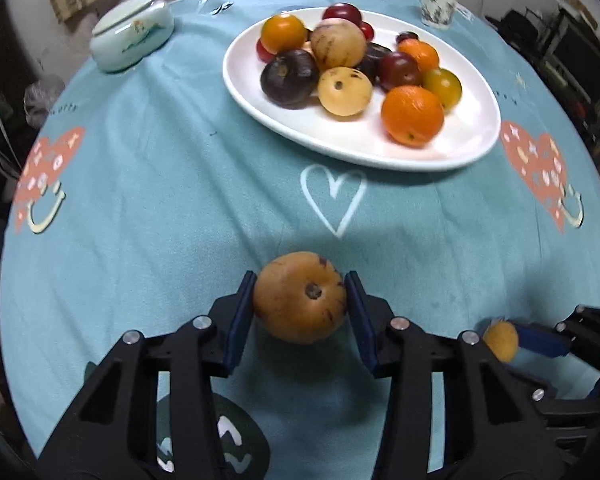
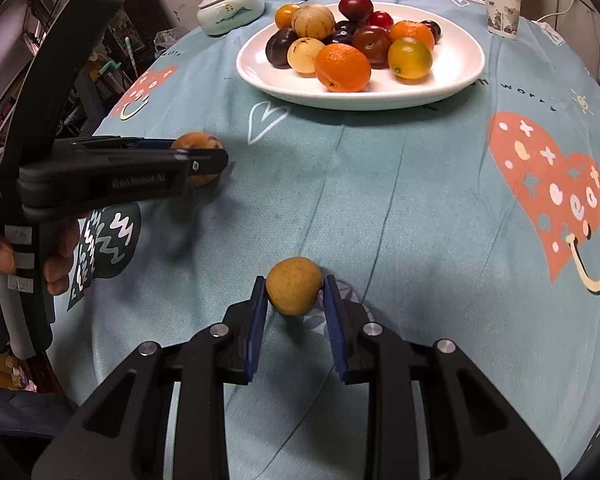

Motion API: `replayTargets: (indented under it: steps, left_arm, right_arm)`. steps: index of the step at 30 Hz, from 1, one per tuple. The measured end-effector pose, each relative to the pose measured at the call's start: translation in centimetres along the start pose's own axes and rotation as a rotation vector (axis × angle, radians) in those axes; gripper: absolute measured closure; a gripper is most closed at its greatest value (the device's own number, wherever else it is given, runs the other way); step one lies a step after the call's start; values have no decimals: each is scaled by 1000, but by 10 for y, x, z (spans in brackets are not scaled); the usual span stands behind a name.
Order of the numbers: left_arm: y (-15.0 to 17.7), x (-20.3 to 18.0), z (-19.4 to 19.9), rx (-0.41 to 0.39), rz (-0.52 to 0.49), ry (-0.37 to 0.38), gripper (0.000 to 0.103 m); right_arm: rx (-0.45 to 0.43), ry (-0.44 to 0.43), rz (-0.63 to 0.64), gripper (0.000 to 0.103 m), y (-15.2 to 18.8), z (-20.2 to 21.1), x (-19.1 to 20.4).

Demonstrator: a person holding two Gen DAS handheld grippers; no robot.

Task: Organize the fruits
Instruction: 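Carry the yellow fruit and brown pear over the plate and release both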

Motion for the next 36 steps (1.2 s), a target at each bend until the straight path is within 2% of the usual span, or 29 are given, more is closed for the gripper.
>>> replayTargets:
  steps: [18,26,36]
  left_arm:
    - [22,-34,42,-37,-47,19,58]
    - [28,-38,44,-27,-50,9,58]
    - [24,-41,41,-28,-46,34,58]
  right_arm:
    - [12,-75,96,74,23,12,36]
    - [20,-106,133,74,30,9,49]
    - [22,-113,125,74,29,9,42]
Point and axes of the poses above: each gripper's, at about its wrist camera, not at the fingertips, and z roughly against the way its jaws point, x to its left, y to its underside, the point moved 6 cm from there along -z, roughly the way its jaws point, and after that the axes turned 13 degrees about y, right-handed, at the moved point
